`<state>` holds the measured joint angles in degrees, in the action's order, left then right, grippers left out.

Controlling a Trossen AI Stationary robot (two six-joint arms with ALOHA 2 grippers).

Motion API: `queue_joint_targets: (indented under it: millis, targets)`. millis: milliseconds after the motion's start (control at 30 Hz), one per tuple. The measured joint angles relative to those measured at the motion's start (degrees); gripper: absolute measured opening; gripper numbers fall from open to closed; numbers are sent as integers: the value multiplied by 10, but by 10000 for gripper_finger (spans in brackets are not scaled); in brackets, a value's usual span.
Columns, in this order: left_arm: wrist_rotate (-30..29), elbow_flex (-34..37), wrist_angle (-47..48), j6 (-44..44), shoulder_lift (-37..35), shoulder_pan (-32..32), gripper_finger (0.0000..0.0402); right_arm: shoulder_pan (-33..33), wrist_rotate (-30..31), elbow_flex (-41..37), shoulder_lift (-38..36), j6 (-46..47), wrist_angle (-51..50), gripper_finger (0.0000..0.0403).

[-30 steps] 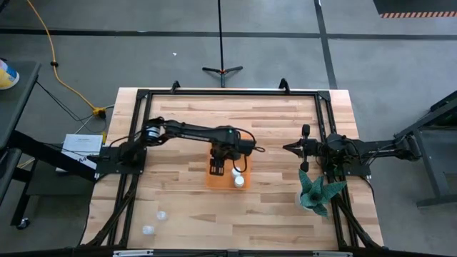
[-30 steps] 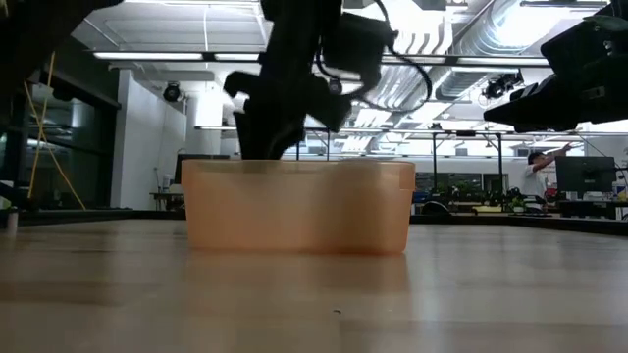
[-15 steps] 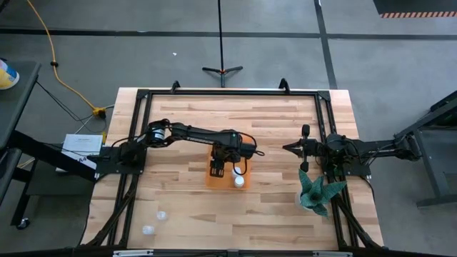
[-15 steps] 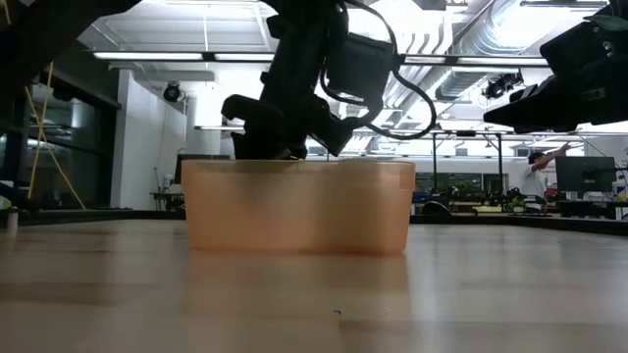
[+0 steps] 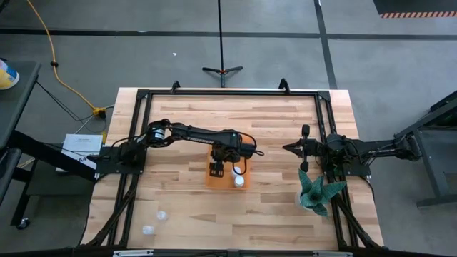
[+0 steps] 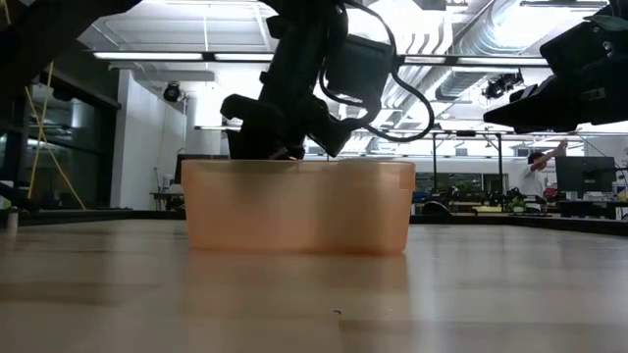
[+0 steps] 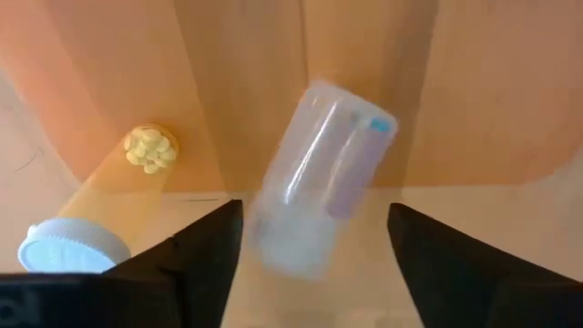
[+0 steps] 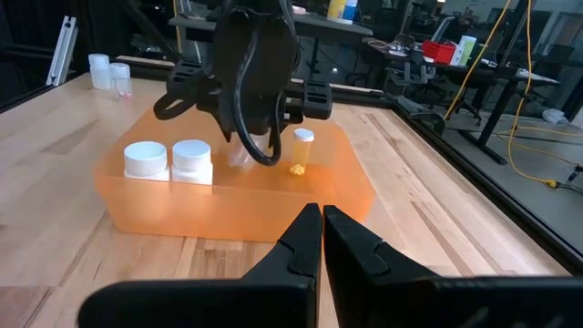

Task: Pick and place pill bottles into a basket
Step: Put the top transparent pill bottle into the orange bin

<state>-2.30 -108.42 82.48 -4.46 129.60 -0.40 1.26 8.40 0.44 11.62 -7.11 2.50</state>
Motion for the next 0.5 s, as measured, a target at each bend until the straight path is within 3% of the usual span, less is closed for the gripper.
queue_joint_targets:
  millis: [233,400,500]
  targets:
    - [-2,-15,45,0,-1,0,355,0,0,0,0,0,0,7]
    - [3,-40,71,41,-8,0,351,0,0,0,0,0,0,7]
    - [44,-43,76,65,-35,-3,339,0,0,0,0,0,0,7]
